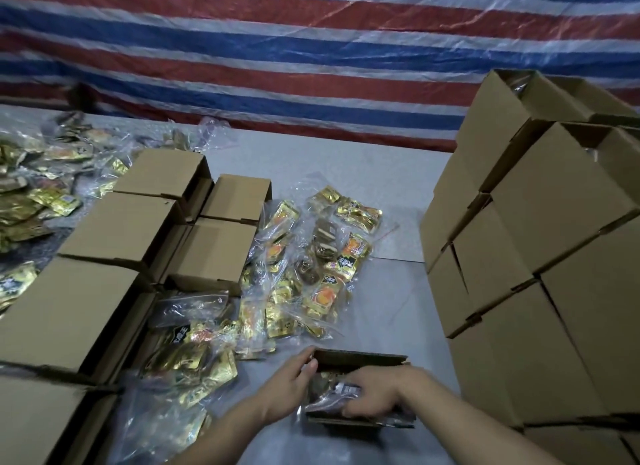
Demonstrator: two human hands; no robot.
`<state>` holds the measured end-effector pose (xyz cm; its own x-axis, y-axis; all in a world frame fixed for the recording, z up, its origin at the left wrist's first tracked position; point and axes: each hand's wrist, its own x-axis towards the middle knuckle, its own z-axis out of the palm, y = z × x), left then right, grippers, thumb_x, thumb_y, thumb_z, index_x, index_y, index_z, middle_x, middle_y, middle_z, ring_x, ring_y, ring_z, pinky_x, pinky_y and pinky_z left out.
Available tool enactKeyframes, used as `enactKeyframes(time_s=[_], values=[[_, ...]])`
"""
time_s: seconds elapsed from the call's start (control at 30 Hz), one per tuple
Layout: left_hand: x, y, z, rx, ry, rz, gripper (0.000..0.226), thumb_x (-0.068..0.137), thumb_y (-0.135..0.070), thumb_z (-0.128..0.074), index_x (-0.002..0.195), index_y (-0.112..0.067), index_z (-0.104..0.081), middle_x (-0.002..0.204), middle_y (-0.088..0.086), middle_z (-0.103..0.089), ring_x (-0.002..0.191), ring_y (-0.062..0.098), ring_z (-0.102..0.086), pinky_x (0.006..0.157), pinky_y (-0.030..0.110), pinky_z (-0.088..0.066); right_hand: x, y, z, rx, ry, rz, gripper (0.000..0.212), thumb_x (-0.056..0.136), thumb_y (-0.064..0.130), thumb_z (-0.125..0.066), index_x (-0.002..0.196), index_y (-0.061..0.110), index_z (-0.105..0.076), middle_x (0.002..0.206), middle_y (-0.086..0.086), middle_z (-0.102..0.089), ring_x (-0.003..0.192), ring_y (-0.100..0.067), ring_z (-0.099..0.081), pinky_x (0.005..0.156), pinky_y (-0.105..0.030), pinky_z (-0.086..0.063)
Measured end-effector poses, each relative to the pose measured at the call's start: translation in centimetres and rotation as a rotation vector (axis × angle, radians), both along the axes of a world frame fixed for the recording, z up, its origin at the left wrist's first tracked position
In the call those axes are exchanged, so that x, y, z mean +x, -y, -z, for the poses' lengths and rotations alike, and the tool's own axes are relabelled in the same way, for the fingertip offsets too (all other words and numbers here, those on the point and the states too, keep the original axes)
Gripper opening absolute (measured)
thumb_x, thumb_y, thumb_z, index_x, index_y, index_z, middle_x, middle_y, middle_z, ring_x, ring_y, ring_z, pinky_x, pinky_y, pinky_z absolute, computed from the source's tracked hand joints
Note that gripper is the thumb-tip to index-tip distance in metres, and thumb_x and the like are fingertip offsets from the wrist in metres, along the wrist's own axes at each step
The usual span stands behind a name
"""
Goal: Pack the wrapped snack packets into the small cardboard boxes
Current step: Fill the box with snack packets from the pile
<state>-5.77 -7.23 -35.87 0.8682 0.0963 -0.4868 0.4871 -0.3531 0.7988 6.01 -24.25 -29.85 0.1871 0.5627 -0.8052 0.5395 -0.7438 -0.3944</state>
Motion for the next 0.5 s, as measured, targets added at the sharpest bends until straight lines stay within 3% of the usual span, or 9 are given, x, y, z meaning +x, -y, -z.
enactKeyframes(time_s=[0.1,0.23,0.3,0.4,0.43,0.5], values=[[-0.2,0.4,0.9,0.007,0.022,-0.026,0.042,0.105,-0.038,-0.037,0.146,-0.029,-0.037,0.137,-0.018,-0.037,0.127,-0.005,-0.031,0.096,-0.004,-0.015,-1.0,-0.8,3.5,0.007,0.168,-0.004,0.062,0.088,0.052,-0.059,0.141,0.02,-0.046,0.138,-0.009,-0.057,0.124,-0.029,-0.054,0.102,-0.032,-0.044],[-0.3,0.9,1.7,0.032,0.027,-0.045,0.05,0.105,-0.04,-0.037,0.152,-0.023,-0.032,0.139,-0.012,-0.035,0.13,-0.003,-0.028,0.095,-0.006,-0.012,-2.5,-1.5,6.5,-0.03,0.433,-0.107,0.074,0.085,0.061,-0.063,0.14,0.016,-0.042,0.133,-0.015,-0.054,0.12,-0.037,-0.053,0.099,-0.044,-0.044],[-0.4,0.9,1.8,0.03,0.031,-0.05,0.051,0.105,-0.041,-0.037,0.152,-0.022,-0.032,0.141,-0.012,-0.035,0.132,-0.002,-0.028,0.105,0.005,-0.014,-2.4,-1.4,6.7,-0.022,0.405,-0.068,0.075,0.084,0.057,-0.067,0.143,0.02,-0.04,0.136,-0.012,-0.053,0.124,-0.035,-0.052,0.104,-0.042,-0.043],[-0.3,0.9,1.9,0.016,0.036,-0.047,0.051,0.105,-0.041,-0.037,0.152,-0.022,-0.033,0.146,-0.008,-0.038,0.135,0.002,-0.032,0.113,0.016,-0.019,-1.5,-0.2,5.4,0.032,0.21,0.155,0.08,0.074,0.046,-0.076,0.144,0.027,-0.042,0.14,0.0,-0.054,0.128,-0.025,-0.051,0.109,-0.033,-0.041],[-0.2,1.0,2.0,0.006,0.035,-0.045,0.051,0.104,-0.042,-0.038,0.151,-0.023,-0.034,0.145,-0.007,-0.039,0.134,0.003,-0.034,0.114,0.018,-0.021,-1.1,0.4,4.8,0.055,0.172,0.176,0.075,0.072,0.041,-0.078,0.138,0.026,-0.048,0.135,0.002,-0.057,0.124,-0.022,-0.054,0.106,-0.032,-0.044],[-0.3,1.1,2.1,-0.01,0.03,-0.043,0.05,0.104,-0.044,-0.037,0.15,-0.027,-0.034,0.143,-0.007,-0.041,0.132,0.004,-0.037,0.112,0.019,-0.024,-0.4,1.5,4.1,0.12,0.208,0.127,0.041,0.076,0.033,-0.075,0.113,0.021,-0.062,0.118,0.002,-0.065,0.107,-0.018,-0.061,0.092,-0.03,-0.05]])
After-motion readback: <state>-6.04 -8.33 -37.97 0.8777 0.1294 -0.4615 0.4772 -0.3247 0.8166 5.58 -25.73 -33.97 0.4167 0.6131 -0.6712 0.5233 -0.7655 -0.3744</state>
